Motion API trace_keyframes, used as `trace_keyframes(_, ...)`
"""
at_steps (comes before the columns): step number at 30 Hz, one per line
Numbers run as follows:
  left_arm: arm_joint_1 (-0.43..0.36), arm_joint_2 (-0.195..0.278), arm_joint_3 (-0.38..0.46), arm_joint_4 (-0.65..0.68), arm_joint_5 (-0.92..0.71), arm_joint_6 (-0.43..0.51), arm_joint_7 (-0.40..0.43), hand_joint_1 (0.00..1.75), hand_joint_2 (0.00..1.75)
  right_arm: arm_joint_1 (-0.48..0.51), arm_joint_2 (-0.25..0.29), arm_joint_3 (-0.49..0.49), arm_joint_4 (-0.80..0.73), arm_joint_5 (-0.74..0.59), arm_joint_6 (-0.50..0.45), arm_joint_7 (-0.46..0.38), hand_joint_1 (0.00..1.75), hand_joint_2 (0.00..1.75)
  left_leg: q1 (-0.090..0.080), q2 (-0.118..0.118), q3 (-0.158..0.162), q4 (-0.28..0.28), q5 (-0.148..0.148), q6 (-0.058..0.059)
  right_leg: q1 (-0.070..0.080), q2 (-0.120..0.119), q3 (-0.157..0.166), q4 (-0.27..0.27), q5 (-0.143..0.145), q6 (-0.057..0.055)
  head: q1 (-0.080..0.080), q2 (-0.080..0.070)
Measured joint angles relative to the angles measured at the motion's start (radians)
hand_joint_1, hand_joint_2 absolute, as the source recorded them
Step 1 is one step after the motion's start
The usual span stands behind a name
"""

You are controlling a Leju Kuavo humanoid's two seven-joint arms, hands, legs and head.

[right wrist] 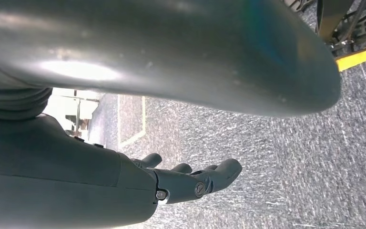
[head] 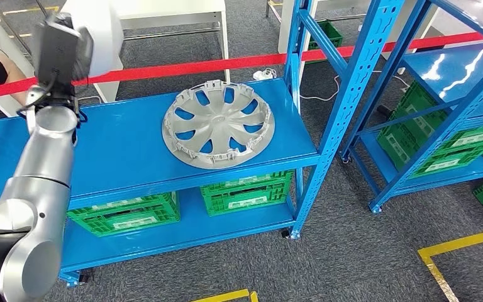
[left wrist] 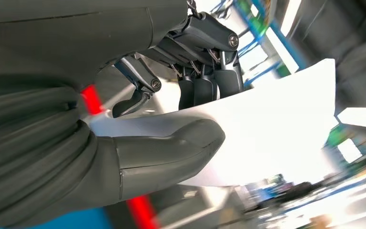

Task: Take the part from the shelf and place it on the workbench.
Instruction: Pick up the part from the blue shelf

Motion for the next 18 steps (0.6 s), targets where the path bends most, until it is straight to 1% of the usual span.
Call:
trace_keyframes(3,0.009,0.021,-0.053,-0.105,0.138,0.05,0.007,1.75,1.75,0.0,0.003,-0.009,0.0,0.003,0.0,0.002,0.0,0.0,0.0,-0.001,0.001,0.0,0.0,0.0,0.0,-0.001,0.0,0.0,-0.001,0.001,0.0,0.0)
trace_keyframes(5,0.023,0.038,-0.095,-0.158,0.197,0.077,0.005,1.75,1.75,-0.001,0.006,-0.012,0.0,0.008,0.0,0.002,0.0,0.0,-0.001,-0.001,0.0,0.001,-0.001,0.002,-0.001,-0.002,0.001,-0.001,0.0,0.002,0.0,0.0)
trace_keyframes(9,0.049,0.068,-0.162,-0.23,0.238,0.099,-0.001,1.75,1.75,-0.001,0.012,-0.016,0.0,0.012,0.0,0.002,0.0,0.0,-0.006,-0.002,-0.003,0.006,-0.002,0.01,-0.004,-0.004,0.003,-0.005,0.003,0.011,0.0,0.0)
trace_keyframes(11,0.054,0.075,-0.178,-0.251,0.244,0.1,-0.002,1.75,1.75,-0.003,0.014,-0.018,0.0,0.012,0.0,0.002,0.0,0.0,-0.002,-0.001,0.002,-0.005,0.006,0.016,-0.003,-0.004,0.004,-0.009,0.005,0.017,0.0,0.0)
trace_keyframes(12,0.054,0.077,-0.185,-0.259,0.246,0.1,-0.002,1.75,1.75,-0.003,0.015,-0.019,0.0,0.012,0.0,0.002,0.0,0.0,0.001,0.0,0.007,-0.014,0.011,0.019,-0.002,-0.004,0.001,-0.003,0.0,0.02,0.0,0.0)
trace_keyframes(13,0.054,0.079,-0.192,-0.267,0.247,0.1,-0.002,1.75,1.75,-0.004,0.015,-0.019,0.0,0.012,0.0,0.002,0.0,0.0,0.005,0.002,0.012,-0.022,0.016,0.023,-0.001,-0.005,-0.012,0.023,-0.016,0.023,0.001,0.0)
trace_keyframes(14,0.055,0.08,-0.198,-0.272,0.248,0.1,-0.002,1.75,1.75,-0.003,0.015,-0.02,0.0,0.012,0.0,0.002,0.0,0.0,0.006,0.004,0.015,-0.026,0.02,0.024,0.0,-0.006,-0.035,0.071,-0.042,0.025,0.001,0.0)
trace_keyframes(16,0.061,0.082,-0.209,-0.278,0.25,0.101,-0.003,1.75,1.75,-0.003,0.015,-0.023,0.0,0.012,0.0,0.002,0.0,0.0,0.007,0.006,0.012,-0.022,0.022,0.027,-0.001,-0.006,-0.097,0.202,-0.098,0.03,0.002,0.0)
trace_keyframes(17,0.066,0.082,-0.214,-0.279,0.252,0.101,-0.002,1.75,1.75,-0.002,0.015,-0.025,0.0,0.012,0.0,0.002,0.0,0.0,0.007,0.005,0.01,-0.019,0.021,0.026,-0.002,-0.006,-0.119,0.245,-0.109,0.031,0.002,0.0)
trace_keyframes(18,0.07,0.083,-0.218,-0.28,0.258,0.101,-0.002,1.75,1.75,-0.003,0.015,-0.026,0.0,0.012,-0.001,0.002,0.0,0.0,0.008,0.005,0.007,-0.014,0.02,0.024,-0.004,-0.006,-0.123,0.252,-0.102,0.033,0.002,0.0)
